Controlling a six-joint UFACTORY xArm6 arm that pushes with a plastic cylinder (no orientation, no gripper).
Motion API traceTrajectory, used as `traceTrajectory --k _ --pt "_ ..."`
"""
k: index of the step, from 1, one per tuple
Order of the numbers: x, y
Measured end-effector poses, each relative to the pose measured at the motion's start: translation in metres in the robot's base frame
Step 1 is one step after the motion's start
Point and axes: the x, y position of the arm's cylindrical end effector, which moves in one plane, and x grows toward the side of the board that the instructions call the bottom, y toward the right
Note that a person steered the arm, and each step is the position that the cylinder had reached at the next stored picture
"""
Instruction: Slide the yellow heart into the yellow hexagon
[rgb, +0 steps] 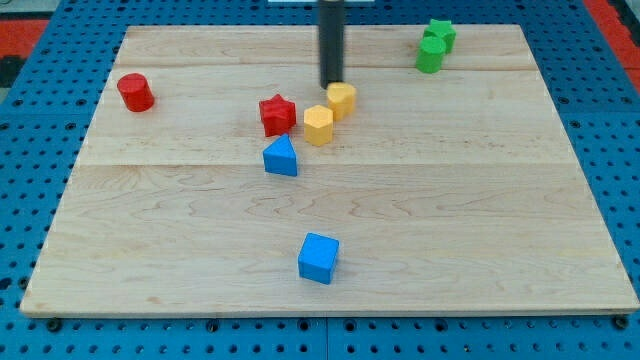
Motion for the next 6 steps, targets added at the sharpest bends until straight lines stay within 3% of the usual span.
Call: traceTrajectory --k 2,3,4,6 --pt "0.037 0.066" --pt "0.06 0.046" --pt "0.012 0.05" --pt "0.068 0.022"
